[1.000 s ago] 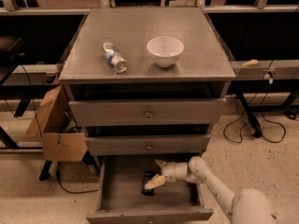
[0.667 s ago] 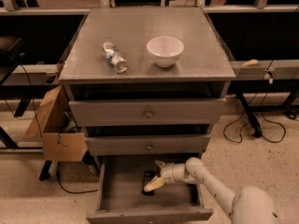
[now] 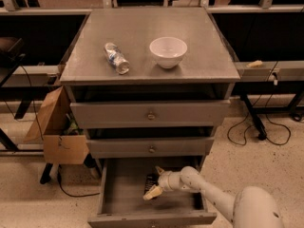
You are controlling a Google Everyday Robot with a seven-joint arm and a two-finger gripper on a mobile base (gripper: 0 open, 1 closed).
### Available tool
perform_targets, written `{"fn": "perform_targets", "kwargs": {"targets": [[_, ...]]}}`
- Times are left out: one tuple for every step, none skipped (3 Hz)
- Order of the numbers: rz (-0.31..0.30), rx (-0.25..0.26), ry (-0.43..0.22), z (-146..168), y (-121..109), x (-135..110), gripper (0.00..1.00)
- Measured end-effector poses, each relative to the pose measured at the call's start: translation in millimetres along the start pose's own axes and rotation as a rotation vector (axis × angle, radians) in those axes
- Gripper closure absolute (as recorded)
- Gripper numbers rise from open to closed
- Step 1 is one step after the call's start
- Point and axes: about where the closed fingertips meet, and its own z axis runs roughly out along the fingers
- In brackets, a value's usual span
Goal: Pick rxbar chocolate from bottom drawer and place on counter
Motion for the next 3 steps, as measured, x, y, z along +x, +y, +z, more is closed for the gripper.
{"fn": "perform_targets", "kwargs": {"targets": [[0.000, 0.002, -0.001, 0, 0, 0, 0.00], [-0.017, -0.026, -0.024, -2, 2, -3, 0.00], [-0.069, -0.050, -0.031, 11, 10, -5, 0.00]]}}
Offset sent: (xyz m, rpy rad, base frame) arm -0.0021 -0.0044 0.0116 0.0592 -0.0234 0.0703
